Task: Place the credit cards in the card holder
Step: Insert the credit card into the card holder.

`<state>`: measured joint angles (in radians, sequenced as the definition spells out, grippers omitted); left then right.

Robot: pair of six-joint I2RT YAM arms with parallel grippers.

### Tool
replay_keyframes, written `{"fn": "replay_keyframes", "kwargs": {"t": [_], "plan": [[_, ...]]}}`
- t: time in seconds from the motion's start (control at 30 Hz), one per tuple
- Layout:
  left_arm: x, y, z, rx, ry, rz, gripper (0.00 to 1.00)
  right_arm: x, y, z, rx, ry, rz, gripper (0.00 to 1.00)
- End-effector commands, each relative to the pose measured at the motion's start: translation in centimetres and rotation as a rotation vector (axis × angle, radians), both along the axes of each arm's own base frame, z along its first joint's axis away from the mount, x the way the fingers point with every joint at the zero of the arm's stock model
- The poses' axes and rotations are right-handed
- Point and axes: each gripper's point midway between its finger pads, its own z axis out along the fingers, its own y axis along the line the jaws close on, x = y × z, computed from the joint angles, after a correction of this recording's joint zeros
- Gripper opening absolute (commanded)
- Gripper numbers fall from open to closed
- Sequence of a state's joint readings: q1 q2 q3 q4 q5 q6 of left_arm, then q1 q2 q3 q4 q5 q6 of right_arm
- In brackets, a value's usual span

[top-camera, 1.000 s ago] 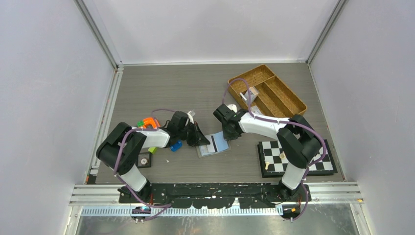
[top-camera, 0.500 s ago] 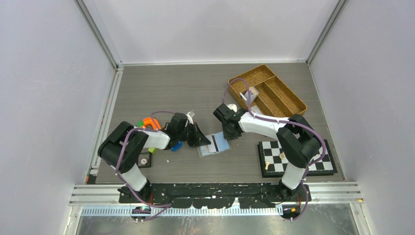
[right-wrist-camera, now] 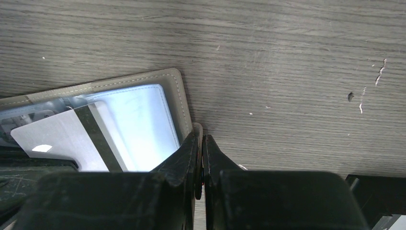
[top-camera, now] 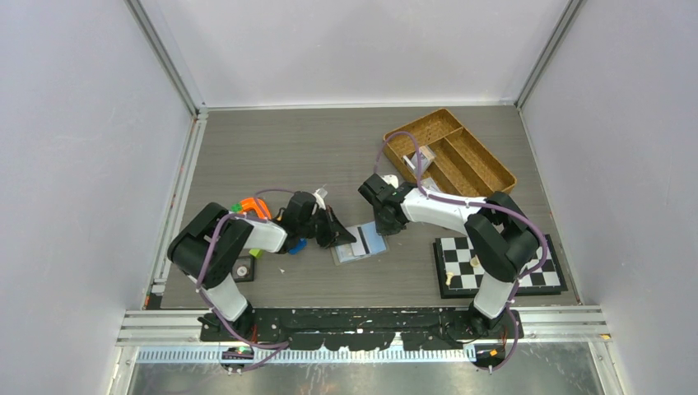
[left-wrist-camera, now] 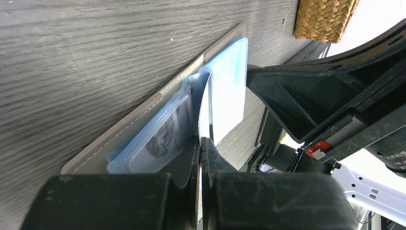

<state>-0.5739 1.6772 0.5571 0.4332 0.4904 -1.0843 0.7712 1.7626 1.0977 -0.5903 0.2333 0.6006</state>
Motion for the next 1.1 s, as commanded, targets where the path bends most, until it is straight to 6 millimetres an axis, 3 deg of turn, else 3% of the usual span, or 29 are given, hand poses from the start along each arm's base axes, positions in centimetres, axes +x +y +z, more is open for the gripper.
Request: {"fn": "replay_keyframes", "kwargs": {"t": [0.0,0.43,0.87,1.07], "plan": [[-0.1,0.3,-1.7,0.044,0.003,0.026,0.0,-0.5,0.5,-1.0,0.003,0.043,0.0,0.01],[0.0,-0.2,-2.0,0.08,-0.011,0.012,0.0,-0.5,0.5,-1.0,0.002,0.04,0.001,0.01],[-0.1,1.6,-0.7,0.236,-0.053,-0.042,0.3,-0.5,-0.3,-0.6,-0.026,0.022,-0.005,0.0],[-0.3,2.0,0.3,0.264,-0.074,-0.058,0.38,-0.5,-0.4,-0.5,-0.025,0.021,-0.007,0.0]]}}
